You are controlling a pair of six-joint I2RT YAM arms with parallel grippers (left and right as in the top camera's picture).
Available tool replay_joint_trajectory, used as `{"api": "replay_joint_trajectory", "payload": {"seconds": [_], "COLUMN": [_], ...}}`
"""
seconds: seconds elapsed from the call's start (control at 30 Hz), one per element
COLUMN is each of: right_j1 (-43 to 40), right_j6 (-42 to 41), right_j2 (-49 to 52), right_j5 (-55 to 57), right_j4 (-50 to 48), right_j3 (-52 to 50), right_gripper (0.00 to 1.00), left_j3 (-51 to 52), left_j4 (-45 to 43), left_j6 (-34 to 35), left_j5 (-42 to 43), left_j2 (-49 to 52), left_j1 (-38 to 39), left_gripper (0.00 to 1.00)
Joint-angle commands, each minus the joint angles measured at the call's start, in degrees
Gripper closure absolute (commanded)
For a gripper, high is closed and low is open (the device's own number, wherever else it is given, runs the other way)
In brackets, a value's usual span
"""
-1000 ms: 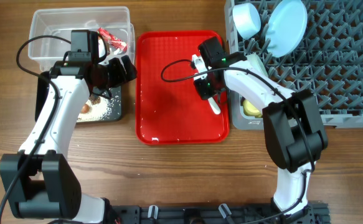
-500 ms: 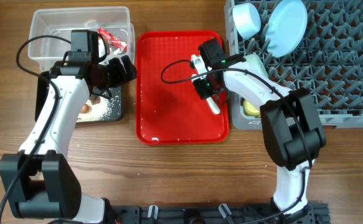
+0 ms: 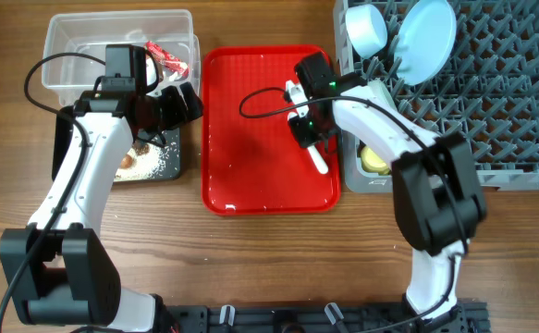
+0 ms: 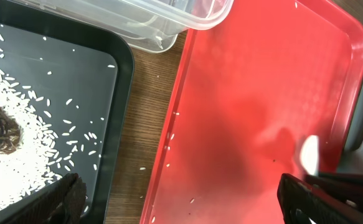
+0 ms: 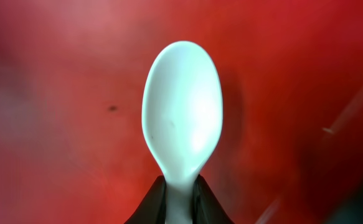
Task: Sort waste into correct bins and load items into the dishwasher rack
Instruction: 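Carry the white spoon right and drop it into the rack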
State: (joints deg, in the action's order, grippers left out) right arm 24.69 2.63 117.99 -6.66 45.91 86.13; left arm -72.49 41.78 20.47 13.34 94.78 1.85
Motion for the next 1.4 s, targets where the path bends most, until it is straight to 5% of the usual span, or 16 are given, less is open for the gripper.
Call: {"api": "replay_joint_trajectory", "payload": {"seconds": [0.0,0.27,0.5,0.73,0.83,1.37], "right_j1": [-1.25,-15.58,-29.59,-32.52,-32.54,-32.54], "right_j6": [-3.45,-13.57,-20.13,-60.96,-71.34,-73.29], "right_j2": [-11.17,-28.89,-29.53,-29.27,-29.24,-29.05], "right_j5": [-0.72,6.01,9.38,14.36,14.34,16.31], "right_j4": [0.50,7.54,12.72,9.60,6.91,-5.97], "right_j3": [2.49,2.49,0.79,-10.12,-14.86,-20.26], "right_gripper": [0.96,0.96,0.96,0.96,0.96,0.95], "left_j3": [0.04,0.04,0.04,0.04,0.04,0.04], "left_j4": [-0.13,-0.13,-0.13,-0.13,-0.13,-0.13], "left_j6": [-0.09,-0.09,-0.09,-0.09,-0.11,-0.09], "left_j5": [0.09,0.09,0.09,0.09,0.09,0.09], "left_j2": [-1.05,-1.05,-1.05,-1.05,-1.05,-1.05], "left_j1": [-0.26,-0.26,-0.26,-0.26,-0.26,-0.26], "left_gripper": [0.00,0.00,0.00,0.00,0.00,0.00]}}
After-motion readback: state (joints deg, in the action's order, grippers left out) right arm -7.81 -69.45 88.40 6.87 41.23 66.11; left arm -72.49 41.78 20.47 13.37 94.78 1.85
